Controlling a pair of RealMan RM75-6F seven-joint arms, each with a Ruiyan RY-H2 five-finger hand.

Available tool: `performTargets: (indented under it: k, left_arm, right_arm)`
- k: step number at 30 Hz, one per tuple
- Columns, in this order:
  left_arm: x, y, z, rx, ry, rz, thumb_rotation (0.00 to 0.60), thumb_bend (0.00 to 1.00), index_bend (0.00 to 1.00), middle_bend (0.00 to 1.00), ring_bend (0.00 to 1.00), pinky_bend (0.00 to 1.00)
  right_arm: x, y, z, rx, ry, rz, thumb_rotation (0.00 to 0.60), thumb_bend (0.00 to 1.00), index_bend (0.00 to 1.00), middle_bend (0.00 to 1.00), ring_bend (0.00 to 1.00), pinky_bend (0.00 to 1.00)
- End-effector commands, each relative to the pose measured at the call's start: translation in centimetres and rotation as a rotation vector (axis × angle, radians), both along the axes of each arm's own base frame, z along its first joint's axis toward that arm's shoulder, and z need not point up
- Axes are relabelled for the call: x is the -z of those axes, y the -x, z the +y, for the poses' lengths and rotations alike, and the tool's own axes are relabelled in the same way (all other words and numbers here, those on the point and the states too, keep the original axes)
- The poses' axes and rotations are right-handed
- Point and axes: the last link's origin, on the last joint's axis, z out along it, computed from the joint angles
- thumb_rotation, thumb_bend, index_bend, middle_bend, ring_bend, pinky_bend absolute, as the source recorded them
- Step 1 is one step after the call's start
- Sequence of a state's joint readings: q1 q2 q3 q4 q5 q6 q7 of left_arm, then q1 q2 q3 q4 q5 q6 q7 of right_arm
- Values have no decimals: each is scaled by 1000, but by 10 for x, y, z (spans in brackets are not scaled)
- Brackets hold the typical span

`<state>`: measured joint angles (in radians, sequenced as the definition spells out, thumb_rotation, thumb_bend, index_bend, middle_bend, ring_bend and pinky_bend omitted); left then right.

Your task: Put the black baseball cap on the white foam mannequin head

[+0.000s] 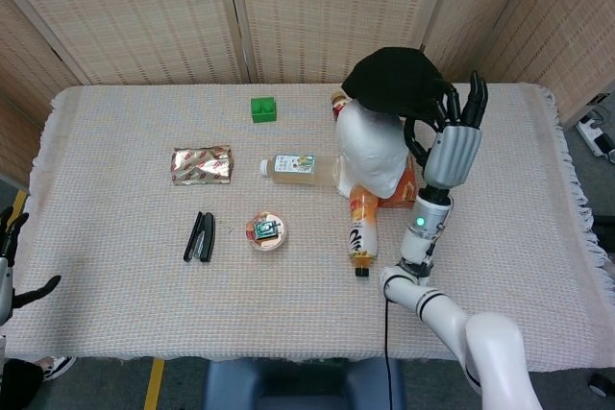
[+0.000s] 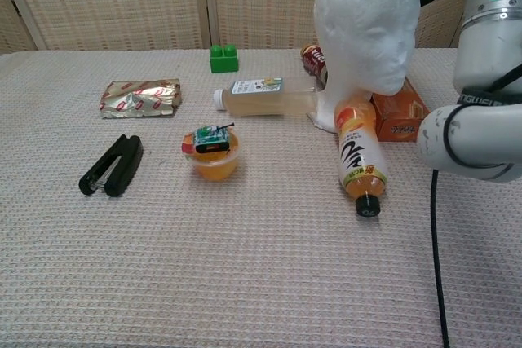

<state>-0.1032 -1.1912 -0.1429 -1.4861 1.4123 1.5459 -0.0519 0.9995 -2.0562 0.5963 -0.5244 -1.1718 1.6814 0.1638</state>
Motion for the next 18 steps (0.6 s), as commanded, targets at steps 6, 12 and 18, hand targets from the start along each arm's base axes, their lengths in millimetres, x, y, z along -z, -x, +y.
performTargets:
  k: [6, 12, 18]
  left_arm:
    - [-3, -2, -4, 10, -5, -10, 600, 144, 117, 19, 0, 177]
    - [-2, -4, -6, 25, 2, -11, 600, 142, 118, 19, 0, 177]
    - [-3, -5, -8, 28, 0, -13, 600, 143, 117, 19, 0, 177]
  right_arm:
    - [22, -9, 30, -103, -31, 52, 600, 353, 841, 292, 0, 14]
    - [37, 5, 52, -119, -67, 149, 600, 349, 841, 292, 0, 14]
    - [50, 27, 66, -95, -112, 192, 600, 347, 842, 292, 0, 14]
